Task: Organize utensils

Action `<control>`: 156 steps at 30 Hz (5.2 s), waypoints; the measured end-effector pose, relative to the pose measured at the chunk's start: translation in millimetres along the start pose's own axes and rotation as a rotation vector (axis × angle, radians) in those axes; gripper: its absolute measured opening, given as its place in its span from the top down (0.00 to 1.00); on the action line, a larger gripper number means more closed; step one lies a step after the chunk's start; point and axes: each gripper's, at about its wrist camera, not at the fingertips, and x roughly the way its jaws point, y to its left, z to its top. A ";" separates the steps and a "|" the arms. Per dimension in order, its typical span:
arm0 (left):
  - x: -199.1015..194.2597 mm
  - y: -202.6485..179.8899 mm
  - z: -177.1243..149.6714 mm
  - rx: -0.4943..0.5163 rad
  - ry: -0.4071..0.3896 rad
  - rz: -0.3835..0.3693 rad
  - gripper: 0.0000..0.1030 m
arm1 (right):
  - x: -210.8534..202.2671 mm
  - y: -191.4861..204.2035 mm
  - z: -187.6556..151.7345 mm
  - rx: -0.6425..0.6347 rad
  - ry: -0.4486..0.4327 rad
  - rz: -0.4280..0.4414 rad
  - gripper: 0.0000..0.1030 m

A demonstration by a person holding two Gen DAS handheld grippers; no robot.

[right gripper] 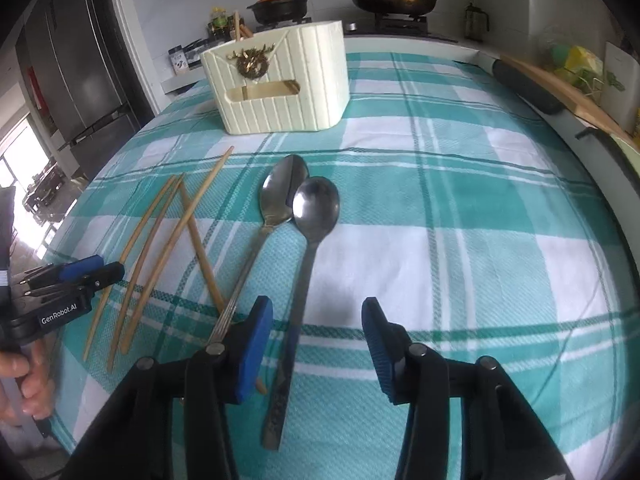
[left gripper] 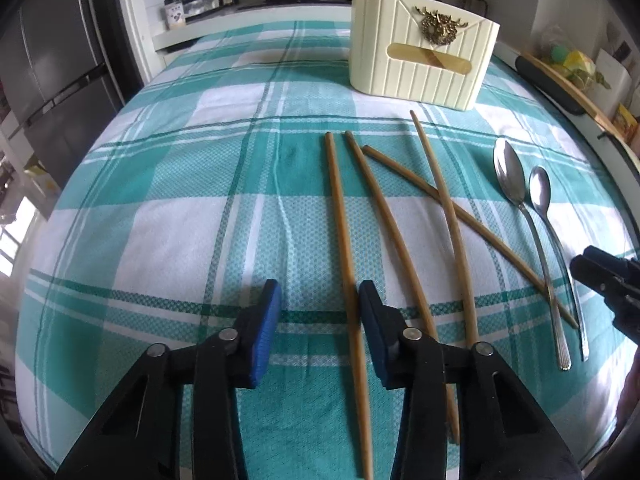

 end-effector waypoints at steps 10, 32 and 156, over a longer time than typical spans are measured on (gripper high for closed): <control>-6.0 4.8 -9.2 -0.039 -0.025 0.055 0.94 | -3.4 -0.7 -8.5 -0.032 -0.024 -0.159 0.93; -13.7 21.6 -27.3 -0.059 -0.056 0.107 0.48 | -41.1 -41.5 -56.5 0.066 -0.087 -0.243 0.55; -5.0 -17.3 310.5 -0.034 -0.176 -0.276 0.96 | 39.2 -4.1 301.9 -0.103 -0.162 0.056 0.65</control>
